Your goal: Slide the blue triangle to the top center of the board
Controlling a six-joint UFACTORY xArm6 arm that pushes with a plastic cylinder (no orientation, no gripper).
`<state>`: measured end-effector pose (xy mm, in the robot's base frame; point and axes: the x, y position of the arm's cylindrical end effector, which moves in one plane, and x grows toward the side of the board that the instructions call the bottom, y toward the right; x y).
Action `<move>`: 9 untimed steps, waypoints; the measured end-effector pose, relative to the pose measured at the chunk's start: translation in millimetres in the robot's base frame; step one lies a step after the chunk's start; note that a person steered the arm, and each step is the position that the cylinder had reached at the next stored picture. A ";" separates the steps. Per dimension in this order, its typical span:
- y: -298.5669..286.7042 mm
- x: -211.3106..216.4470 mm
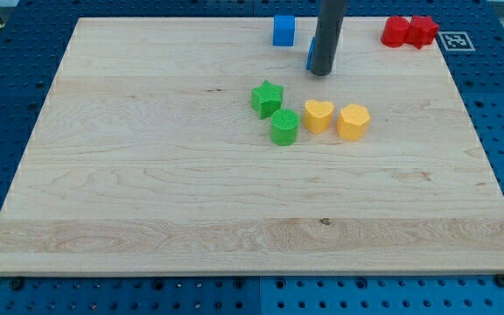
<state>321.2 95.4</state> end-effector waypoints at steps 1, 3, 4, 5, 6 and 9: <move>16.4 0.0; 92.9 -0.1; 94.1 -8.1; 69.9 -14.9; 42.5 -19.4; -39.5 -23.0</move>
<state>298.2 55.8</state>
